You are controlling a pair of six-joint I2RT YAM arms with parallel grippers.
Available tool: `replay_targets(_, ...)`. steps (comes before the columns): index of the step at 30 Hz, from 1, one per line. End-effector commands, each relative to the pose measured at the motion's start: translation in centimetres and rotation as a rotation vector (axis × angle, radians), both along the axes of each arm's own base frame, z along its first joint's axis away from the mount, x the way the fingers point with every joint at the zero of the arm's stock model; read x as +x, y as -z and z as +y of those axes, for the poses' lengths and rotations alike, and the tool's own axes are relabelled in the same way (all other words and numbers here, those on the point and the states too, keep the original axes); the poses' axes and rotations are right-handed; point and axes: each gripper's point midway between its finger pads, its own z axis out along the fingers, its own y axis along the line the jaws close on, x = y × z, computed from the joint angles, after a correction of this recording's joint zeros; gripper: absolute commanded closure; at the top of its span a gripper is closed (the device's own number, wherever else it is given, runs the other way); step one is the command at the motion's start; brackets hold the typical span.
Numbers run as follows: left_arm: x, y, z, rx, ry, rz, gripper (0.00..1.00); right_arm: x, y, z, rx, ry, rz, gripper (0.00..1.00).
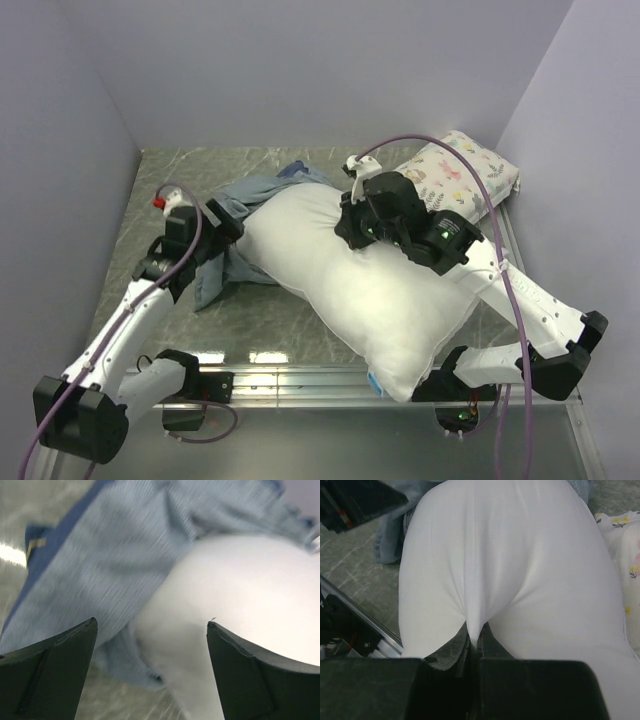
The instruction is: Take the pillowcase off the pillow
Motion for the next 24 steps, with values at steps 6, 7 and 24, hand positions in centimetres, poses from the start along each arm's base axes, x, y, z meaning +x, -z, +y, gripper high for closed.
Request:
replay_targets(6,-2.1,4.9,-1.1,-0.083,-0.044,0.032,0.18,2.4,-5.5,1.7,0.173,0.027,-0.166,1.00)
replay_targets(7,-1.8,5.0,-1.5,-0.087,-0.036,0.022,0.32,2.4,-5.1,1.8,0.163,0.027,-0.159,1.00)
replay_targets(24,-1.1,5.0,-2.1,-0.019,0.023,0.003,1.00,2.7,-1.7,3.5,-0.089,0.061,-0.243,0.30)
